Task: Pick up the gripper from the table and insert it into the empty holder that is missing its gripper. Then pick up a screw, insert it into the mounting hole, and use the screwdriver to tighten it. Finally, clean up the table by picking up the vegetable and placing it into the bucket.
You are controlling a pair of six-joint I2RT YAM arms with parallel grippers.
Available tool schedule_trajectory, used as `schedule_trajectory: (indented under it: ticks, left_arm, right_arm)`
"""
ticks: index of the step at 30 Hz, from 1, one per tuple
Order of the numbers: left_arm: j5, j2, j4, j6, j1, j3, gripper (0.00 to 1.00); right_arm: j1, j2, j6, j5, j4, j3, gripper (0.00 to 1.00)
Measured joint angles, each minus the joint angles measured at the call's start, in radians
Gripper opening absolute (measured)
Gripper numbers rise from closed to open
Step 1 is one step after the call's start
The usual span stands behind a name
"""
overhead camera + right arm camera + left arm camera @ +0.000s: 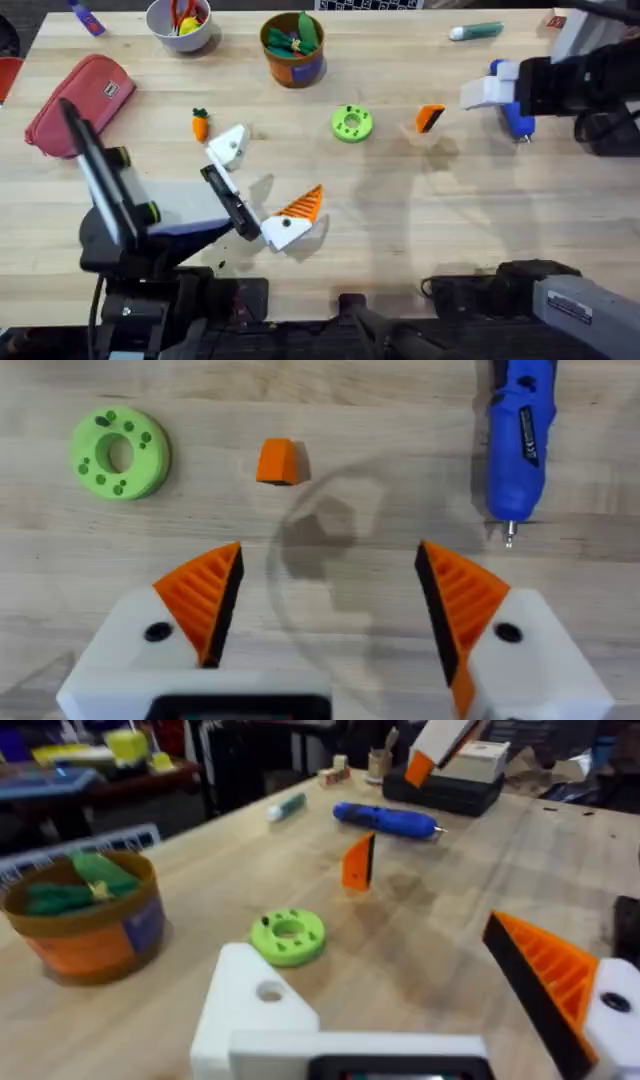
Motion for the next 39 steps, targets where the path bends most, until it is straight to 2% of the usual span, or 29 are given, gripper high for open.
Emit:
schedule_trajectory:
  ticks: [3,13,39]
  left_arm:
    - [0.02,0.0,-0.061,-0.019,0.0,0.0,0.999]
    - [0.072,-0.003,-0.069,-0.028,0.0,0.0,0.999]
    - [0.094,-0.003,-0.072,-0.03,0.0,0.0,0.999]
  right_arm:
    - [0.0,0.0,0.0,0.0,0.0,0.0,0.993]
    - [0.0,0.0,0.0,0.0,0.0,0.0,0.994]
    - [0.0,0.0,0.0,0.0,0.0,0.0,0.994]
